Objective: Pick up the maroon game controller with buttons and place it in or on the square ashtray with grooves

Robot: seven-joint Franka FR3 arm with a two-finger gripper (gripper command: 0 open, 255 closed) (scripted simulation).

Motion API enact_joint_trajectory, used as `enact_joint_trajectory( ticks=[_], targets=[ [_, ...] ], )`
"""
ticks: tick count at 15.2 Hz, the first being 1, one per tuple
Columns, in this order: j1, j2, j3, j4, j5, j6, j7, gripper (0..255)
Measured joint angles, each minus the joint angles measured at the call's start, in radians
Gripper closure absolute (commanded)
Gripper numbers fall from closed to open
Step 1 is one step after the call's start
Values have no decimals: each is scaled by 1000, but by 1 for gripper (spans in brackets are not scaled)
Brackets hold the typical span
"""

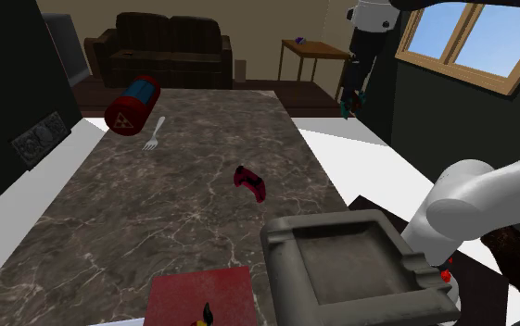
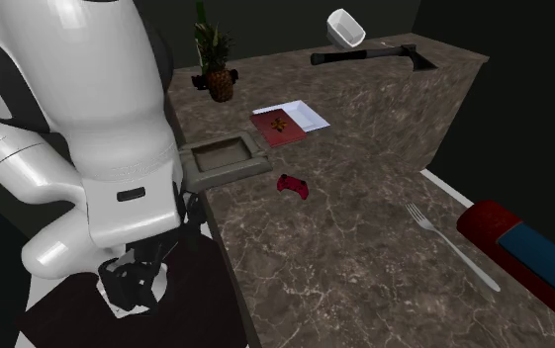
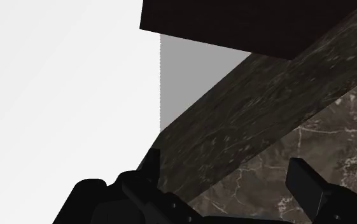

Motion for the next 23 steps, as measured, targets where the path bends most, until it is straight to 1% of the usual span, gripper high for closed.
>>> enact_joint_trajectory(
  ticks=[2, 4, 9, 13, 19, 23],
  targets=[
    [3, 2, 8, 1, 6, 0, 10, 0],
    [15, 3, 38, -18, 28, 16, 45, 0],
    [53, 37, 141, -18, 100, 39, 165, 0],
    [80, 78, 221, -17, 152, 78, 257, 0],
    [109, 176, 343, 29, 210, 131, 395, 0],
    [119, 264, 423, 81, 227, 170, 486, 0]
  ],
)
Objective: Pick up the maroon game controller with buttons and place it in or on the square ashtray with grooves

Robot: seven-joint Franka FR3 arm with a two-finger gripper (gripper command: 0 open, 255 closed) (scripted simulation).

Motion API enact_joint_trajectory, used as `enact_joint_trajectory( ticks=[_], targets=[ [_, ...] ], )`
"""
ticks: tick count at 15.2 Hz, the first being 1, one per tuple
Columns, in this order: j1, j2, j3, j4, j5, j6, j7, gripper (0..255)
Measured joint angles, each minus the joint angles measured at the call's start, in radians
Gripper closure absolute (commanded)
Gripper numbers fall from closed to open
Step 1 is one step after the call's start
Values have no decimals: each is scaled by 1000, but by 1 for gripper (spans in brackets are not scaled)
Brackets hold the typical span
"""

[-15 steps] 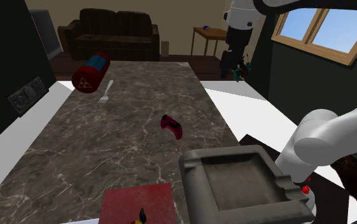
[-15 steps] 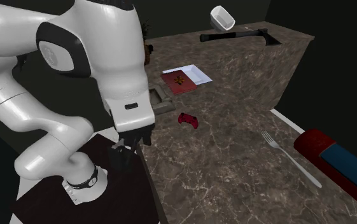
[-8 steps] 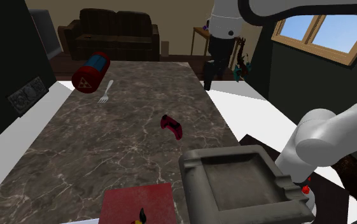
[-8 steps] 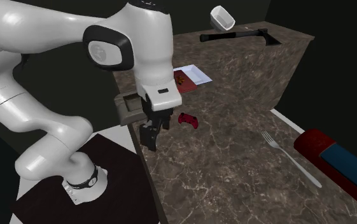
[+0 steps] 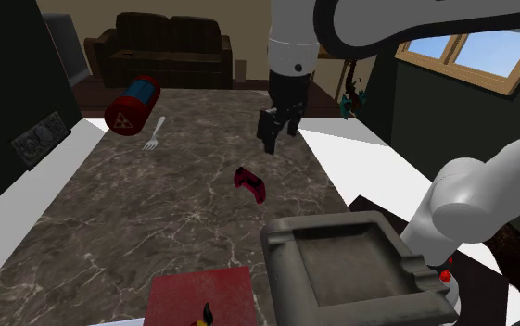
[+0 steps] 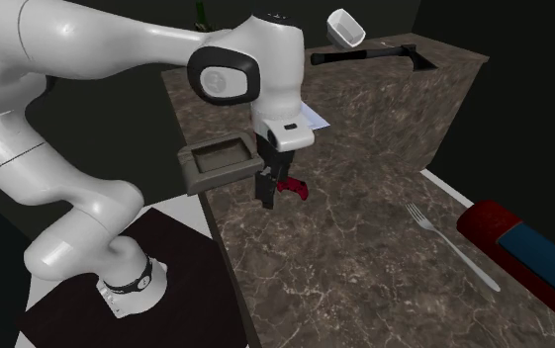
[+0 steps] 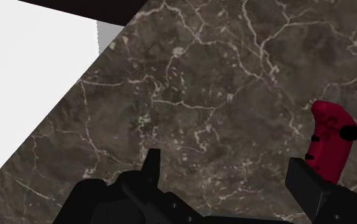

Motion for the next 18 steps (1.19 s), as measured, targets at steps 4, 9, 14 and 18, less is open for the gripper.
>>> enact_joint_trajectory(
  ticks=[4, 9, 14, 18],
  targets=[
    [8, 106, 91, 80, -2, 29, 109, 0],
    [12, 201, 158, 132, -23, 69, 195, 0],
    [12, 219, 170, 78, -27, 138, 204, 0],
    [14, 215, 170, 59, -24, 155, 203, 0]
  ],
)
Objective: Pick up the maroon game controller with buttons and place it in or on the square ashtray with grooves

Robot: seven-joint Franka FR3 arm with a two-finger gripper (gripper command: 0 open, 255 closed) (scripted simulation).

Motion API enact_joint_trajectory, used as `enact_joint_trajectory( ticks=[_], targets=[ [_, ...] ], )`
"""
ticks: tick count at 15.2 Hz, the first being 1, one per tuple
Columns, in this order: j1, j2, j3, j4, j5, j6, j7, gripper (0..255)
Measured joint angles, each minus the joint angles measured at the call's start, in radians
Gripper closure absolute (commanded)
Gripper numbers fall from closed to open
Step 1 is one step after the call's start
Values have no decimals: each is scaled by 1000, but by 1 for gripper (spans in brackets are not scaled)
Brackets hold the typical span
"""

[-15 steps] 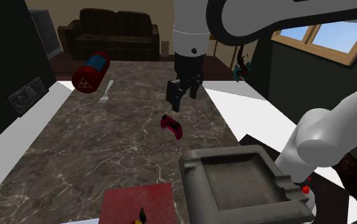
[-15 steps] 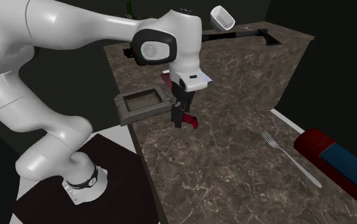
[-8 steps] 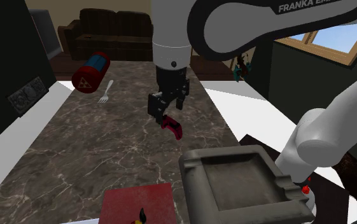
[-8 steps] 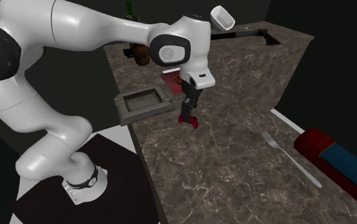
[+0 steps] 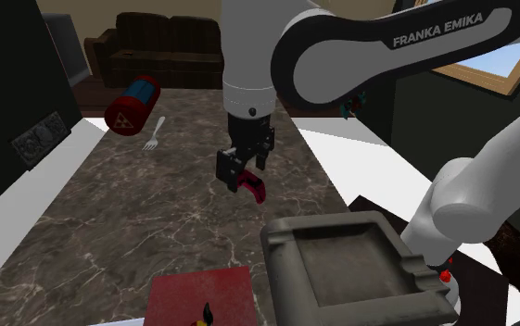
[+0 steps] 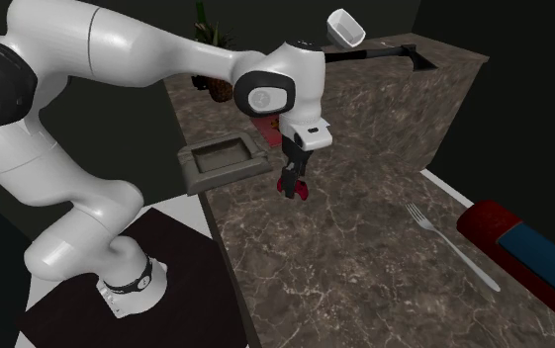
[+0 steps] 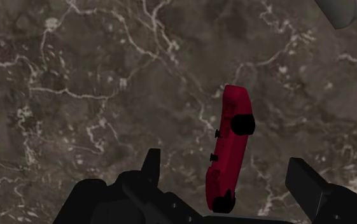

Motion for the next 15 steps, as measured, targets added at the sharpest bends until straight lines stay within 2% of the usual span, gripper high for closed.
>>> enact_joint_trajectory(
  ticks=[3, 4, 15],
  targets=[
    [0, 0, 0, -1, 0, 1, 0, 0],
    [0, 0, 0, -1, 0, 1, 0, 255],
    [0, -2, -1, 5, 1, -6, 0, 255]
  ],
)
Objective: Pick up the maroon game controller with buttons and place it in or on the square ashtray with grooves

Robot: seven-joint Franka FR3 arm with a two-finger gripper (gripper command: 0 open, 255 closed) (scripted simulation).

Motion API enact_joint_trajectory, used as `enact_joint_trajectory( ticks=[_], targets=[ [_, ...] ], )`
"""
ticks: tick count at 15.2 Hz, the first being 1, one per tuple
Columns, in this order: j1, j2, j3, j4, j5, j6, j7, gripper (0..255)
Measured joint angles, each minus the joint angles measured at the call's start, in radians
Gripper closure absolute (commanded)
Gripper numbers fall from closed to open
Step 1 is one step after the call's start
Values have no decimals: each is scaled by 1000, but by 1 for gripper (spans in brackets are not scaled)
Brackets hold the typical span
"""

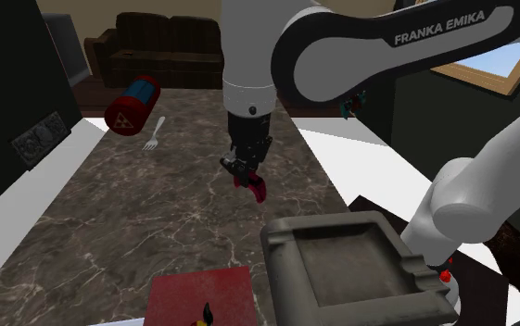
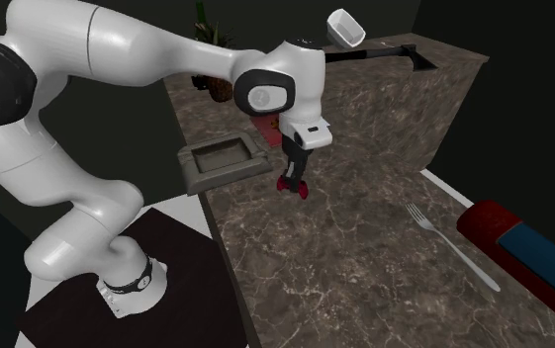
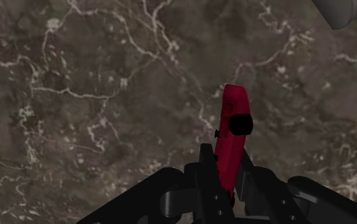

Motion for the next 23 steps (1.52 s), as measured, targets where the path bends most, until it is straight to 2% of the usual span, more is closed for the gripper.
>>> enact_joint_trajectory(
  ticks=[23],
  targets=[
    [-9, -7, -23, 288, -7, -295, -1, 255]
  ],
)
